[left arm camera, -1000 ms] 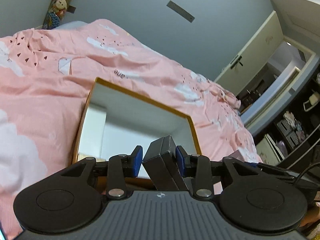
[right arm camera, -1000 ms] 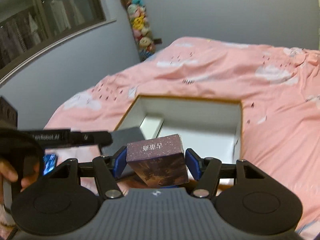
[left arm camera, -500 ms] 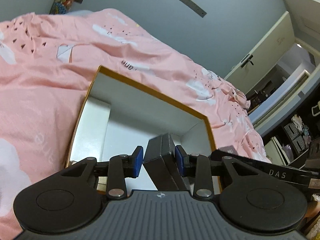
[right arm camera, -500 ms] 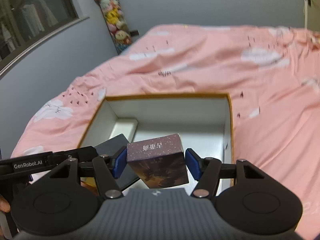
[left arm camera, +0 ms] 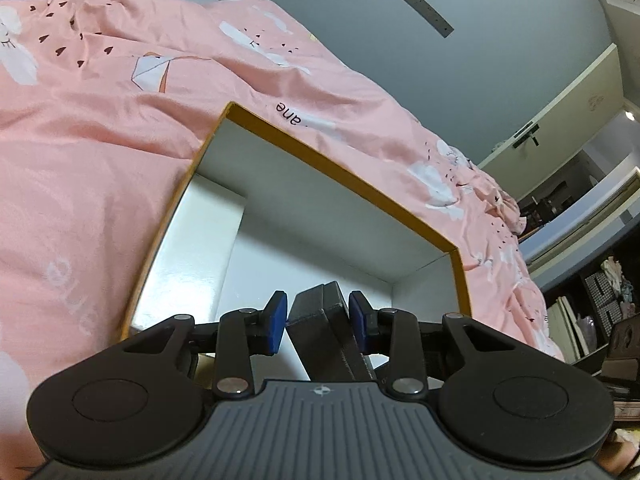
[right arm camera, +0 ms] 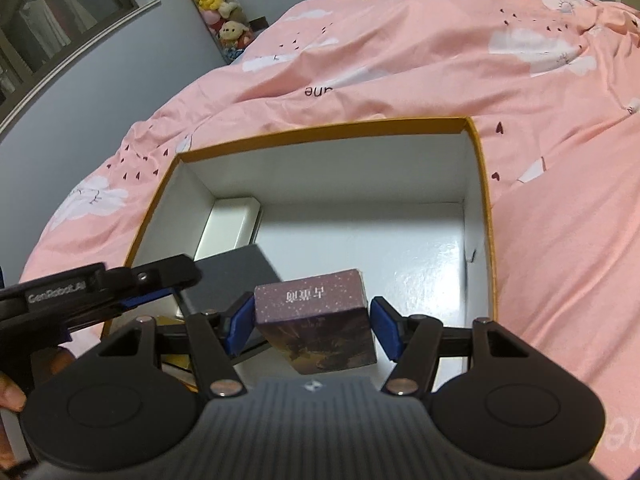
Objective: Organize objects
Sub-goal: 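Carry the dark grey box and printed box over the orange box with both grippers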
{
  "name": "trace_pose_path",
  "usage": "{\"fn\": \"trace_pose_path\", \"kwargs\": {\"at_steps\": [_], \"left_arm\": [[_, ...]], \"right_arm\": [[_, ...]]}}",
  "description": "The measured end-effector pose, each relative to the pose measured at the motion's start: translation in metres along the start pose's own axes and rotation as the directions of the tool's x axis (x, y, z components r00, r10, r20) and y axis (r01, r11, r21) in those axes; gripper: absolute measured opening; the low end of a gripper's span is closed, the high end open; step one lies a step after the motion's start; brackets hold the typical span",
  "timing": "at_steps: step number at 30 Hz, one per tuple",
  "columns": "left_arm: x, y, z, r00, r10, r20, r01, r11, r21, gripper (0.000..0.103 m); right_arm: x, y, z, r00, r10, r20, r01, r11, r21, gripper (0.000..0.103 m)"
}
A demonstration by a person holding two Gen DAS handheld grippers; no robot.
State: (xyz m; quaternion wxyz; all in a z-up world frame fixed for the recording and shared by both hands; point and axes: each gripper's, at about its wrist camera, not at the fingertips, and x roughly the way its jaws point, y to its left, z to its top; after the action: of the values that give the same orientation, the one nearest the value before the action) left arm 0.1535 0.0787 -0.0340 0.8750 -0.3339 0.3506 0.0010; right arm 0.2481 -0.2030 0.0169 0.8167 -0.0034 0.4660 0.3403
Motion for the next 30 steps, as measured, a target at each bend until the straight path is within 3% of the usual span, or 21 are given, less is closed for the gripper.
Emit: {"fn": "trace_pose_path", "kwargs": {"at_steps": [5, 11, 15, 20, 26, 30], "left_arm": [[0.017, -0.003, -0.009, 0.997, 0.053, -0.056, -0.051, 0.998, 0.03, 0.036], [0.028, -0.005, -0.011, 0.98, 0.121, -0.156, -0.108, 0.99, 0.093, 0.037], [0.025, -0.005, -0.009, 0.973, 0.139, -0.182, -0.117, 0.985, 0.129, 0.053], [0.012, -0.003, 0.004, 0.977, 0.112, -0.182, -0.082, 0.983, 0.162, 0.053], [0.007, -0.002, 0.019, 0.981, 0.071, -0.181, -0.037, 0.982, 0.184, 0.051], [0.009, -0.002, 0.025, 0.982, 0.06, -0.178, -0.026, 0.981, 0.19, 0.051]], "right_arm": [[0.009, -0.003, 0.003, 1.0, -0.024, -0.018, 0.024, 1.0, -0.011, 0.064], [0.015, -0.007, 0.005, 0.998, -0.028, -0.054, 0.028, 1.0, 0.001, 0.064], [0.019, -0.007, 0.007, 0.996, -0.024, -0.091, 0.025, 1.0, 0.003, 0.064], [0.024, -0.008, 0.014, 0.986, -0.026, -0.162, 0.027, 1.0, 0.001, 0.063], [0.044, -0.016, 0.024, 0.95, 0.009, -0.311, 0.01, 0.998, 0.057, 0.063], [0.059, -0.015, 0.027, 0.941, -0.004, -0.339, 0.027, 0.998, 0.064, 0.063]]}}
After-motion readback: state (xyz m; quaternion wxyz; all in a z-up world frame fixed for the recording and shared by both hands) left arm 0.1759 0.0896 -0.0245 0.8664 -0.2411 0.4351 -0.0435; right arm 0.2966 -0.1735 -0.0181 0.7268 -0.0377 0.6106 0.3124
